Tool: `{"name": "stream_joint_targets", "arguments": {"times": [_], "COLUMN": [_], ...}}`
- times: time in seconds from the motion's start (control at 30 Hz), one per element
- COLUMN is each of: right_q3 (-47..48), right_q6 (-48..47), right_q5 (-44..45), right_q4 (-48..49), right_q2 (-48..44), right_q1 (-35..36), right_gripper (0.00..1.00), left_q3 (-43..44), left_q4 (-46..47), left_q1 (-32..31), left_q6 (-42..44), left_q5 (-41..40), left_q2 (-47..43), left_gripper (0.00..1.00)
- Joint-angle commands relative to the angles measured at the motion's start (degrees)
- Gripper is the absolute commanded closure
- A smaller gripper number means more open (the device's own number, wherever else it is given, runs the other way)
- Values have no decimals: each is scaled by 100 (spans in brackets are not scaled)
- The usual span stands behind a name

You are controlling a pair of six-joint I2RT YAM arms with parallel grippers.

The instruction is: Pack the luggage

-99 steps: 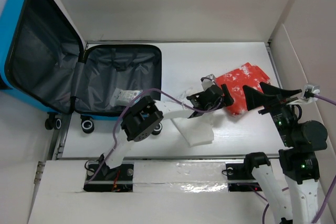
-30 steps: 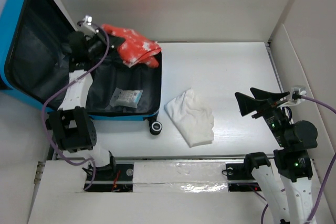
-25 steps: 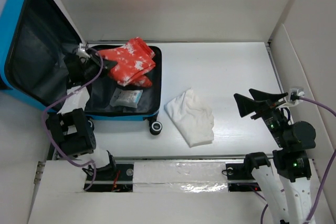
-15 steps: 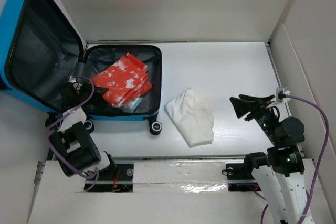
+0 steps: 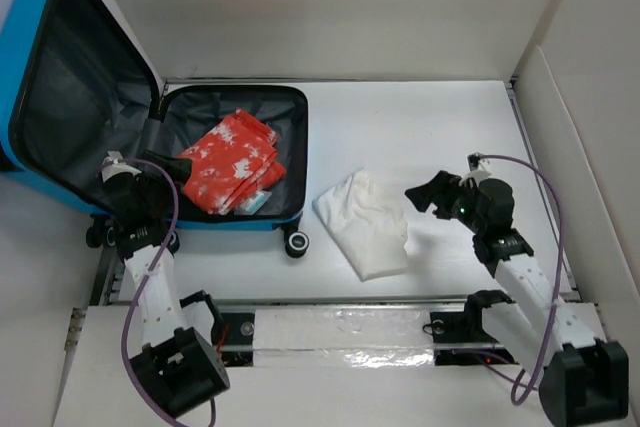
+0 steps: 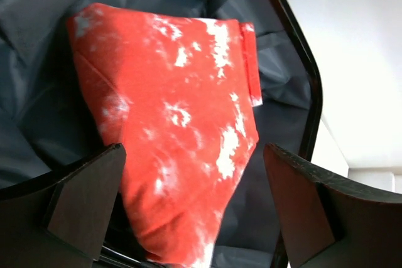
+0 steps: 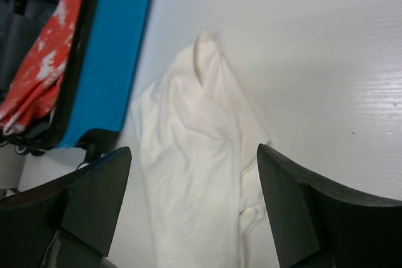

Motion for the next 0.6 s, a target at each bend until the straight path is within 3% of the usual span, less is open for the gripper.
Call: {"name": "stream_joint_targets", "arguments": {"times": [0.0,0.07,0.13,0.2,0.23,0.37,0.5,0.57], "right_q3": [79,132,194,298,325,369,387,466], "right_q6": [-50,-33,-33,-42,-33,20,169,204], "right_q5": [201,219,341,675,780,1124,1159,1116], "right_q4": [1010,1282,1457,1511,1546,1783,2108,2232], "right_q2": [754,1184,1730,2046,2352,3048,3629,3944], "right_q1": [41,102,391,698,778,972,1086,1148], "right_gripper": [10,9,9,9,9,10,13,16], "left_q3": [286,392,524,743,840,1315,1605,1632], "left_q4": [29,310,600,758,846,960,1058,1023], "left_q1": [-332,-841,-1193,-1633,-1774,-2503,-3346,-3348], "left_q6": [75,75,-3,-57,-83,74,251,260], "left_q5": [-351,-631,-834,-1019,-1046,-994,-924,-731], "left_q2": [-234,-374,-576,-647,-630,-375,-7,310], "left_gripper": [11,22,49,59,70,83,84,83]}}
